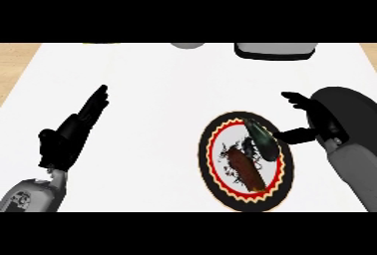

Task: Pick the eggplant from the plate and place it in the pan

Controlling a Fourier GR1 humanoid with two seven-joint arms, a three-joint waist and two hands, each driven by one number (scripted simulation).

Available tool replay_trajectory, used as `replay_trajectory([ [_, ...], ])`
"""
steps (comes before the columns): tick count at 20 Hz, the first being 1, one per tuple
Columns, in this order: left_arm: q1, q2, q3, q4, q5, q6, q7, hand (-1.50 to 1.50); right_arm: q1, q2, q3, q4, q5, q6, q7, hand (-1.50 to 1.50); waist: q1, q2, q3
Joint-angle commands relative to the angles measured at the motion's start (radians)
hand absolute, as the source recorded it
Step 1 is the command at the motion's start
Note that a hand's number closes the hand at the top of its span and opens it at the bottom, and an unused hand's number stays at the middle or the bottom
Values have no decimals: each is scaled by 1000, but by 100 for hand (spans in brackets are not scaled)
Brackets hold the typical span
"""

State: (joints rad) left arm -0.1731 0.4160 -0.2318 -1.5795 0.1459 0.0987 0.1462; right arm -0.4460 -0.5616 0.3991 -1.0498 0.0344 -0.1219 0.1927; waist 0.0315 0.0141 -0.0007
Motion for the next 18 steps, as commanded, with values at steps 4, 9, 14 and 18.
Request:
replay_trajectory([
  [4,17,-26,-15,13,-27,-9,3,0,-129,-17,120,92,116,220,139,-150,-11,-11,0],
  [9,-15,-29,-16,22,-15,-42,17,0,-352,-22,176,140,150,468,319,-150,4,-9,-1],
  [14,-24,-44,-21,37,-29,-40,-2,0,-469,61,231,239,107,764,458,-150,14,-6,-2],
  [18,-45,-24,20,46,-12,-54,14,0,-530,209,233,348,69,883,584,-150,6,-7,-1],
])
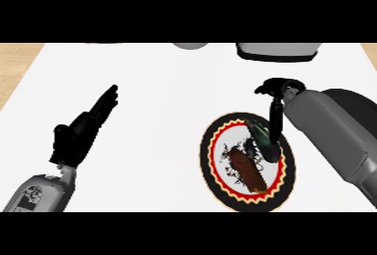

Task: Pick the eggplant from the plate and place it in the pan

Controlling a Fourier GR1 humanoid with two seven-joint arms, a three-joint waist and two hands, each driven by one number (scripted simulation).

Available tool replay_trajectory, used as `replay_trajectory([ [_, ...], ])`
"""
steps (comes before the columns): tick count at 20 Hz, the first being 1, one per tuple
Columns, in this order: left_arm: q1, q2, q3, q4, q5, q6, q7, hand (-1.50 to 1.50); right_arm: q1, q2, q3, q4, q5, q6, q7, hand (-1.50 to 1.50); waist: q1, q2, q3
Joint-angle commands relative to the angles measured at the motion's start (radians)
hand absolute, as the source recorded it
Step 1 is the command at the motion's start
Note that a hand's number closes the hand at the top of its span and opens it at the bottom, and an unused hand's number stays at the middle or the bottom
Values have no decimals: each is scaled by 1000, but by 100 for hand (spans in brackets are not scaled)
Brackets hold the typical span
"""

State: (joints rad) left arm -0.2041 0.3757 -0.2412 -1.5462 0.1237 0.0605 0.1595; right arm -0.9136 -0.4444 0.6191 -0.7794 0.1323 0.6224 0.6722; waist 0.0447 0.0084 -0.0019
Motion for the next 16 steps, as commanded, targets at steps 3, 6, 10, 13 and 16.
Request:
replay_trajectory([
  [3,10,-2,22,-18,1,-1,20,0,-127,167,-36,178,-67,206,172,-150,-11,-4,1],
  [6,17,-5,39,-29,0,-8,41,0,-131,225,-39,197,-32,184,197,-150,-25,-6,2],
  [10,25,-46,22,-19,-49,15,16,0,-126,195,-33,163,16,215,203,-150,-39,-9,2],
  [13,54,-58,29,6,-56,-3,-25,0,-115,210,-49,160,40,203,221,-150,-44,-10,1],
  [16,59,-27,69,9,-32,-48,-33,0,-89,230,-7,213,128,156,135,-150,-35,-5,2],
])
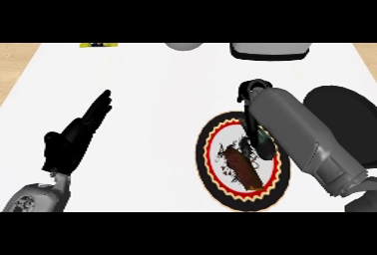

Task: Pick the eggplant from the plate and place it in the pan

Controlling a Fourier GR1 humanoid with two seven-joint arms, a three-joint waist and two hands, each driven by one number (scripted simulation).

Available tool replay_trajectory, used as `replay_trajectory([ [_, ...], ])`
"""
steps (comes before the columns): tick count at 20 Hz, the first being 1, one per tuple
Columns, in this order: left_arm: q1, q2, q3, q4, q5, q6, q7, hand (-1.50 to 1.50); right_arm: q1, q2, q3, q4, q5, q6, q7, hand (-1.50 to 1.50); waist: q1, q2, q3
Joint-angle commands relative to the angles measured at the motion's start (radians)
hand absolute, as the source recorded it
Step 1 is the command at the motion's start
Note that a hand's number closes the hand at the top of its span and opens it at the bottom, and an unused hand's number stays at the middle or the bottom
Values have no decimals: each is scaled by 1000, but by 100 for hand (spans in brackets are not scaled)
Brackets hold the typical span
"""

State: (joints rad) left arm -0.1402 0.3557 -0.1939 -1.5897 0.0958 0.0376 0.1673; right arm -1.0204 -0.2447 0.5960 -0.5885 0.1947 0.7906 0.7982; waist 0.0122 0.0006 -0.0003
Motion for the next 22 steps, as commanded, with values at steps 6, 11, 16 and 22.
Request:
replay_trajectory([
  [6,-19,-45,26,42,-29,-17,8,0,71,35,-5,-41,104,34,53,-150,-10,-1,0],
  [11,-65,-18,92,-2,-4,-56,78,0,134,-8,-33,-91,166,15,27,-150,-15,-4,0],
  [16,42,-51,56,-69,-59,-53,28,0,178,0,-52,-72,240,-7,-33,-150,-5,-1,0],
  [22,-4,-44,83,-15,-38,-94,20,0,190,-23,-26,-59,264,78,-186,150,-1,1,1],
])
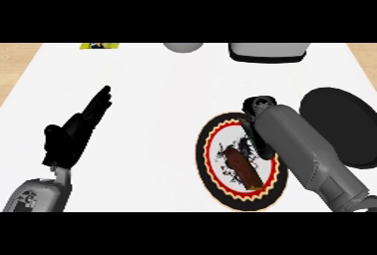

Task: Pick the eggplant from the plate and place it in the pan

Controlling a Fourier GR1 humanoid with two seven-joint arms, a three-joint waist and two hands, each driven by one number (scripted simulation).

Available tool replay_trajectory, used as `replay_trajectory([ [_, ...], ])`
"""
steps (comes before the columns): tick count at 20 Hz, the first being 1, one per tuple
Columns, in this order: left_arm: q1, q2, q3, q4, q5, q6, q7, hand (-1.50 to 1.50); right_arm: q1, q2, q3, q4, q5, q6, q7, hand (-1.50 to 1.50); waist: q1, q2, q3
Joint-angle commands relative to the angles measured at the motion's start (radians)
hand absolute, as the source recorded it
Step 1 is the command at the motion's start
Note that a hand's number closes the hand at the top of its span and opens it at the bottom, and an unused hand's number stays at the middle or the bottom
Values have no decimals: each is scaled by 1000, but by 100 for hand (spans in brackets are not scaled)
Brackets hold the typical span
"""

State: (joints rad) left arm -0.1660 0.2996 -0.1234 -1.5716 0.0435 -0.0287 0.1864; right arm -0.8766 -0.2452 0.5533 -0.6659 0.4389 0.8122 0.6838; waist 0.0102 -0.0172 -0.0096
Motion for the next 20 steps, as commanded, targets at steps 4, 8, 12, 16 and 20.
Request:
replay_trajectory([
  [4,-9,-7,30,41,-3,-10,-16,0,102,38,19,-14,29,29,-21,150,-9,18,9],
  [8,40,9,27,-49,-5,-29,21,0,50,46,-30,-16,32,56,-13,150,-2,16,10],
  [12,-23,-59,-5,30,-69,26,21,0,96,7,-48,-188,73,-61,-19,150,-24,14,9],
  [16,64,0,53,-6,-19,3,21,0,210,63,-21,-448,138,-399,-34,150,-103,-33,11],
  [20,91,-7,78,-2,-13,26,20,0,318,41,13,-675,202,-552,-46,150,-143,-43,11],
])
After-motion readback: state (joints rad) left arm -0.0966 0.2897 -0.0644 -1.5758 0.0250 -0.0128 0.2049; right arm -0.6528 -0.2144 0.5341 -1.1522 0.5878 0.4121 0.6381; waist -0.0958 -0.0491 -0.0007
